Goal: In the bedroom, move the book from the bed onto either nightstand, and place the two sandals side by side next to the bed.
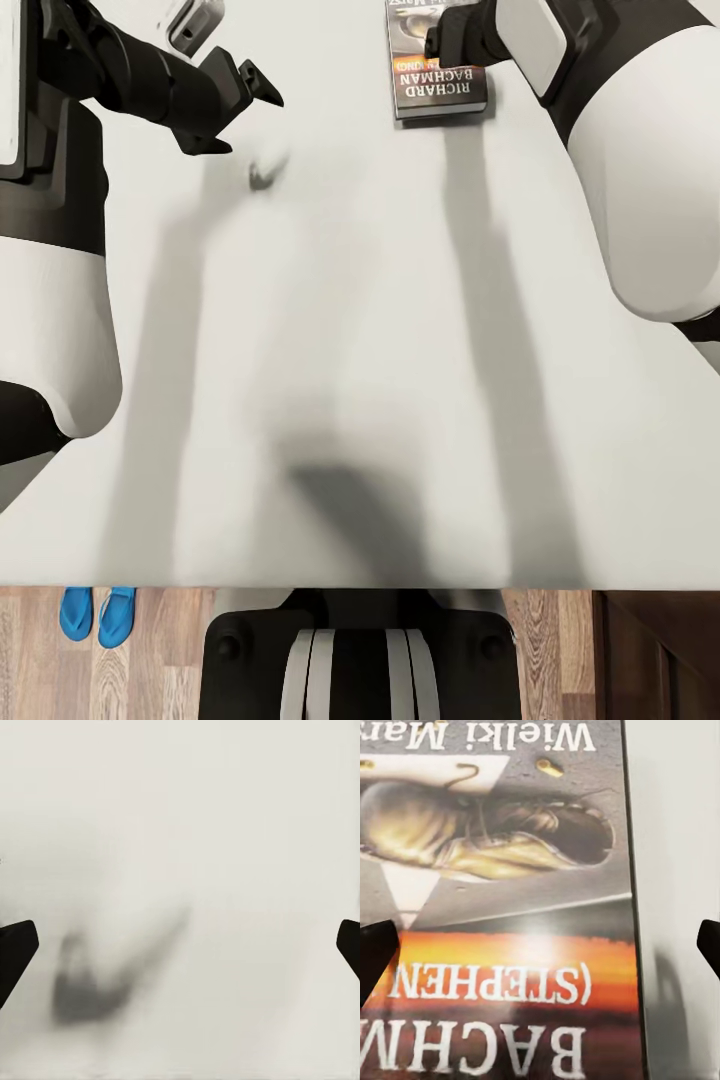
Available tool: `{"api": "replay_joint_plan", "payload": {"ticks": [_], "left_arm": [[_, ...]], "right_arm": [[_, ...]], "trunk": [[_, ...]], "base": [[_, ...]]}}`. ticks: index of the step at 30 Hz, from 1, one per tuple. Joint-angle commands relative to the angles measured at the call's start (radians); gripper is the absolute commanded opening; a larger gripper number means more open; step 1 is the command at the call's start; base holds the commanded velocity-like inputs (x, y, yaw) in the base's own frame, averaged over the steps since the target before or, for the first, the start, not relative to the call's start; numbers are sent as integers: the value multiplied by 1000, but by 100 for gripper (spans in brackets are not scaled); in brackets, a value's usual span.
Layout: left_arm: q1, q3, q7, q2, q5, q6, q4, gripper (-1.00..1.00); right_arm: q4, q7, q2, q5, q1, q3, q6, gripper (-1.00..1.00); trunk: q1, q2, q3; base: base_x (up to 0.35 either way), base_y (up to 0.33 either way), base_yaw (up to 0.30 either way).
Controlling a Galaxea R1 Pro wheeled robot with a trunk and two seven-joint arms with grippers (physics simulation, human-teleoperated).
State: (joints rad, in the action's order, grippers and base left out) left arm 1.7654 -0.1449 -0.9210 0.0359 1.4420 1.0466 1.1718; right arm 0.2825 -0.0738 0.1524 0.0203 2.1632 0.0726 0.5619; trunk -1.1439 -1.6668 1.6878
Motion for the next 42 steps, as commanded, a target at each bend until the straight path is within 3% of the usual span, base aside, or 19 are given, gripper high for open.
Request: {"api": "replay_joint_plan", "payload": {"ticks": [1, 13, 35, 42], "left_arm": [[1, -2, -10, 1, 9, 1, 1, 100], [-1, -1, -10, 1, 9, 1, 0, 100], [-12, -1, -10, 1, 11, 1, 2, 100], [-12, -2, -10, 1, 11, 1, 2, 100]], "right_arm": [[-58, -3, 0, 6, 0, 9, 6, 100], [-58, -3, -3, 6, 0, 10, 6, 100], [-51, -2, -5, 9, 12, 7, 9, 100], [-46, -1, -5, 11, 45, 6, 12, 100]], "trunk": [[0, 0, 0], [0, 0, 0], [0, 0, 0], [0, 0, 0]], "base": [[-170, -29, 0], [-171, -27, 0], [-14, -2, 0], [0, 0, 0]]}}
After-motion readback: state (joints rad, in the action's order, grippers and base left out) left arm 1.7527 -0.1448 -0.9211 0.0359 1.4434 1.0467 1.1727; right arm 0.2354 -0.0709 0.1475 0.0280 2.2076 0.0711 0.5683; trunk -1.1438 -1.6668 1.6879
